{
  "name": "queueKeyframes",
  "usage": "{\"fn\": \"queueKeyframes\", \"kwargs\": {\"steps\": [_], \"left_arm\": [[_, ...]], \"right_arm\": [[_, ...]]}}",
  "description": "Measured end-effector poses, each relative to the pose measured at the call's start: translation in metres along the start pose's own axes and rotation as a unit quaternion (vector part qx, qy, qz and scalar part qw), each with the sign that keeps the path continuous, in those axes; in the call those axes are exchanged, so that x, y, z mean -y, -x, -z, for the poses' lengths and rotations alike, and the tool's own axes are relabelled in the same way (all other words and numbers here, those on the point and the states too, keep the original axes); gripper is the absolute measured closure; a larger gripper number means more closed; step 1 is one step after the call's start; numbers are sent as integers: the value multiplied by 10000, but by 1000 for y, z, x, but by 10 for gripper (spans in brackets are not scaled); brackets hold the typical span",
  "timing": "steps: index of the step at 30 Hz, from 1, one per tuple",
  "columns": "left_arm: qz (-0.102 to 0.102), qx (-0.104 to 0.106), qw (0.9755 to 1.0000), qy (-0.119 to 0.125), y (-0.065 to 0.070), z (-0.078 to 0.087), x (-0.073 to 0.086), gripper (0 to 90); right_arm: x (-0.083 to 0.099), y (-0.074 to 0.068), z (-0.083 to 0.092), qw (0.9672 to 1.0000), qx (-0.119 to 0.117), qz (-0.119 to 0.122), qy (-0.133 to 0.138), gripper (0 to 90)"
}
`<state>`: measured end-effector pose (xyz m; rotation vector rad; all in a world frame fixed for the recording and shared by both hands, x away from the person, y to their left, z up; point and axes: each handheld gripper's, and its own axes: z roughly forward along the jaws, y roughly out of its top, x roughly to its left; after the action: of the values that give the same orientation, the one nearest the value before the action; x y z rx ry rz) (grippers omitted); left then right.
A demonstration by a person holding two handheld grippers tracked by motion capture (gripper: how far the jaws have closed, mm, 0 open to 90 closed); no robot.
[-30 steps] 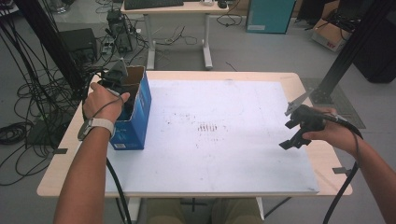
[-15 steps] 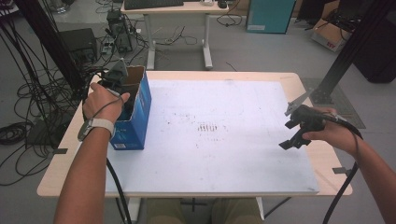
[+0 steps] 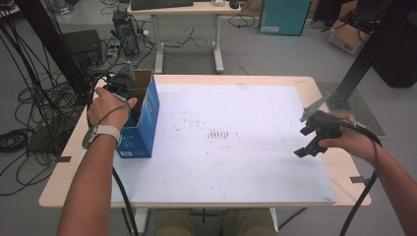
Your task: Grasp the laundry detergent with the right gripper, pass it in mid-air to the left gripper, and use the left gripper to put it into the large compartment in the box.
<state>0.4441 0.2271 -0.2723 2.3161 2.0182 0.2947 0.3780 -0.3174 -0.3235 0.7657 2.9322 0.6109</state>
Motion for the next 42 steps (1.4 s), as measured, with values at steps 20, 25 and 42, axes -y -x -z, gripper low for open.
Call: {"fn": "queueKeyframes", "kwargs": {"steps": [20,25,42], "left_arm": [[2,9,10000,16,-1,0,0,373],[3,15,10000,17,-1,0,0,373],[8,14,10000,25,-1,0,0,372]], "right_arm": [[0,0,0,10000,-5,51,-45,75],[0,1,0,10000,-6,50,-41,75],[1,1,0,10000,0,51,-49,75]]}}
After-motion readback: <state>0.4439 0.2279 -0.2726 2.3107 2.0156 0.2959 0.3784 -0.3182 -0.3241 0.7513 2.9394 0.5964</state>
